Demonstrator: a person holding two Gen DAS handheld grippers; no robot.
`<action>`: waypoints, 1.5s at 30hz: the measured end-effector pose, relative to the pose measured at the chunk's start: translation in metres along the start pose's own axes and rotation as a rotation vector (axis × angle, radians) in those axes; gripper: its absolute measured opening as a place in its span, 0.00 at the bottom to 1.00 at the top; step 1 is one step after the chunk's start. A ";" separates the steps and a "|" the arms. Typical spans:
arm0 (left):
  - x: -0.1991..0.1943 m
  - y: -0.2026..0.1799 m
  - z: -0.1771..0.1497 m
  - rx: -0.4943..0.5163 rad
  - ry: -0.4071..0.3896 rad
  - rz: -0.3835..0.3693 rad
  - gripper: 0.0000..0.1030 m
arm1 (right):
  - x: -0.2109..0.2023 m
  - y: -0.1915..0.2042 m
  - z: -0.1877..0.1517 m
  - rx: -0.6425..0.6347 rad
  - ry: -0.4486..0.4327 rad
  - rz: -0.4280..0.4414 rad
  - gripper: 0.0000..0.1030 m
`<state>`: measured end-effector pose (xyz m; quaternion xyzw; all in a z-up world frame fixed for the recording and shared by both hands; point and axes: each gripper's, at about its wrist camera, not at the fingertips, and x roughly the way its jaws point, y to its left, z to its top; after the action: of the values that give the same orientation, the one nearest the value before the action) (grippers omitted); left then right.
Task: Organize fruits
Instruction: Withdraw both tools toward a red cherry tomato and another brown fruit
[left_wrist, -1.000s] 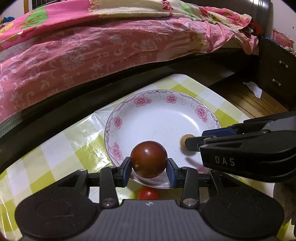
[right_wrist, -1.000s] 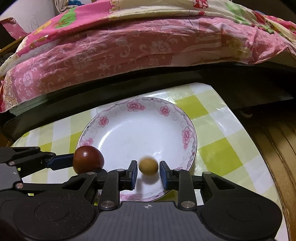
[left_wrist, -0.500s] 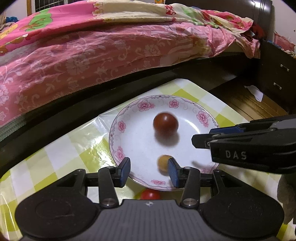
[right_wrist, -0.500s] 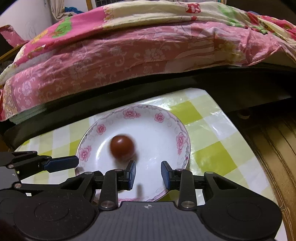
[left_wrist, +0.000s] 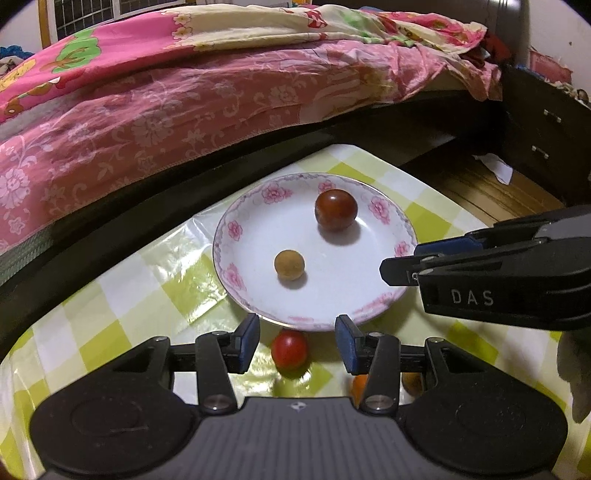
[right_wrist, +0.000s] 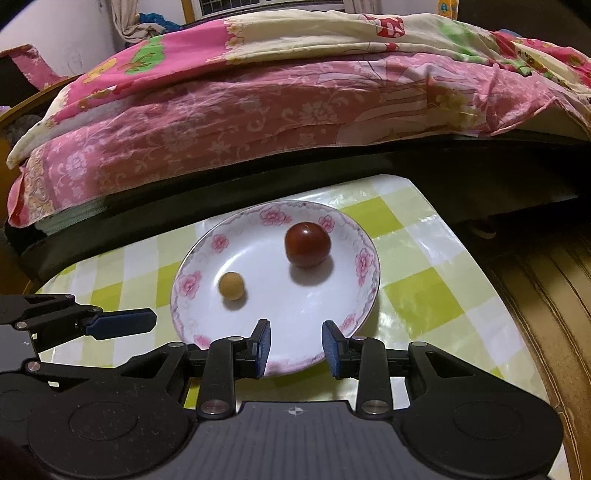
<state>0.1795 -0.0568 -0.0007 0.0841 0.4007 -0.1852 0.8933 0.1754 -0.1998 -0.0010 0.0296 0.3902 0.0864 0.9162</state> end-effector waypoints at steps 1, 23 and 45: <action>-0.001 -0.001 -0.001 0.005 -0.001 0.002 0.50 | -0.002 0.000 -0.001 -0.001 0.001 0.000 0.28; -0.013 -0.002 -0.023 0.072 0.042 0.036 0.54 | -0.014 0.010 -0.020 -0.038 0.056 0.014 0.32; -0.023 0.025 -0.057 0.093 0.074 -0.002 0.55 | -0.013 0.003 -0.043 -0.115 0.127 0.019 0.37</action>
<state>0.1359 -0.0109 -0.0216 0.1318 0.4243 -0.2016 0.8729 0.1355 -0.1997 -0.0213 -0.0248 0.4416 0.1192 0.8889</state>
